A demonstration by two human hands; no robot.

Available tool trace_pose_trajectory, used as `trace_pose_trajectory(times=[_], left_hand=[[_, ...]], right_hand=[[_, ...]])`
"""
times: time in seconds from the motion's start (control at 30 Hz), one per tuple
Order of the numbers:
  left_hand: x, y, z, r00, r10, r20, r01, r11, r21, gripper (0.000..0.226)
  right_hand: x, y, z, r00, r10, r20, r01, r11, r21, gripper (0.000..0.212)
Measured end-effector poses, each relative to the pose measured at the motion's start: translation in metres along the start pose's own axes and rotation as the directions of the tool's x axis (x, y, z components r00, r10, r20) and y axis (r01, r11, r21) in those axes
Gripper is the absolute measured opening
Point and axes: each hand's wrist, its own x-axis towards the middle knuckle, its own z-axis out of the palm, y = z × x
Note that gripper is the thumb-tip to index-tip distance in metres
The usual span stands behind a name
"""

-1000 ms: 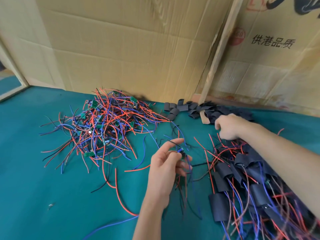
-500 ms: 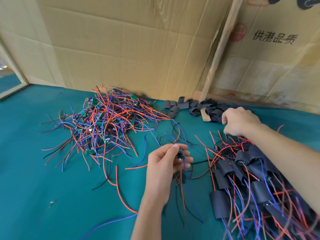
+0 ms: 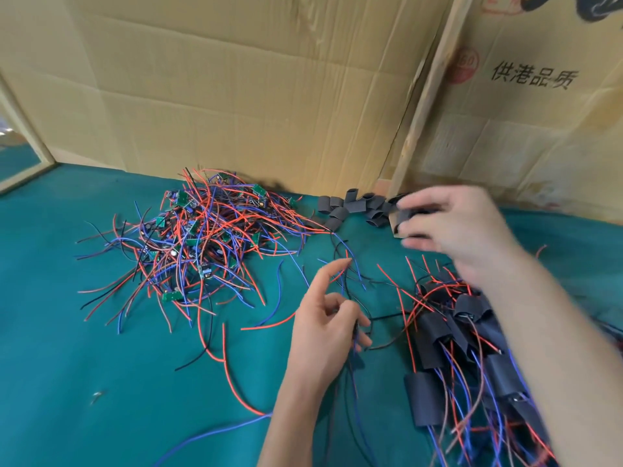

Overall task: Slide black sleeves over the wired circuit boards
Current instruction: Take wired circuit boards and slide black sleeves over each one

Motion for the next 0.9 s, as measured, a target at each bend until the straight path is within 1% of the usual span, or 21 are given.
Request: trace_pose_trajectory(times=[0.07,0.13,0.2,0.3,0.33,0.43,0.5,0.53,0.6,0.7,0.77,0.83,0.9], left_hand=[[-0.001,-0.001,0.001,1.000,0.015,0.012,-0.015,1.000,0.015,0.067],[-0.001,-0.001,0.001,1.000,0.027,0.003,-0.027,0.999,0.033,0.067],[0.000,-0.003,0.001,1.000,0.030,-0.009,-0.029,0.998,0.050,0.064],[0.000,-0.004,0.000,0.999,0.018,-0.031,-0.018,1.000,0.023,0.053],[0.001,-0.004,-0.001,0.999,0.020,-0.043,-0.019,1.000,0.002,0.048],[0.003,-0.004,-0.004,0.995,0.010,-0.100,-0.016,0.998,-0.061,0.034],[0.003,-0.004,-0.006,0.993,0.004,-0.122,-0.018,0.993,-0.116,0.029],[0.003,-0.004,-0.007,0.992,0.002,-0.128,-0.020,0.990,-0.141,0.029],[0.003,-0.005,-0.007,0.989,0.007,-0.149,-0.033,0.985,-0.168,0.028],[0.005,-0.010,-0.006,0.979,0.043,-0.200,-0.061,0.995,-0.083,0.024],[0.005,-0.012,-0.006,0.970,0.065,-0.235,-0.081,0.995,-0.060,0.021],[0.004,-0.012,-0.006,0.965,0.087,-0.246,-0.106,0.992,-0.063,0.021],[0.005,-0.012,-0.007,0.962,0.105,-0.251,-0.122,0.991,-0.053,0.025]], right_hand=[[-0.033,0.011,0.022,0.998,0.011,0.054,-0.011,1.000,0.000,0.033],[-0.051,0.023,0.038,0.997,0.046,0.055,-0.049,0.998,0.047,0.036],[-0.056,0.034,0.047,0.999,0.052,0.011,-0.053,0.989,0.136,0.035],[-0.060,0.046,0.050,0.997,0.056,-0.048,-0.036,0.940,0.339,0.022],[-0.060,0.049,0.048,0.996,0.049,-0.075,-0.017,0.926,0.377,0.019],[-0.059,0.057,0.040,0.989,0.008,-0.149,0.045,0.938,0.343,0.019],[-0.057,0.061,0.040,0.986,-0.019,-0.167,0.070,0.949,0.307,0.020],[-0.057,0.062,0.042,0.985,-0.025,-0.170,0.075,0.951,0.299,0.024],[-0.058,0.063,0.047,0.992,-0.031,-0.120,0.067,0.951,0.303,0.030],[-0.060,0.063,0.052,0.997,-0.054,0.061,0.036,0.965,0.258,0.029],[-0.062,0.062,0.052,0.988,-0.061,0.144,0.016,0.956,0.292,0.027],[-0.063,0.063,0.050,0.967,-0.095,0.235,0.005,0.935,0.356,0.030],[-0.064,0.064,0.048,0.946,-0.134,0.296,0.024,0.937,0.349,0.034]])
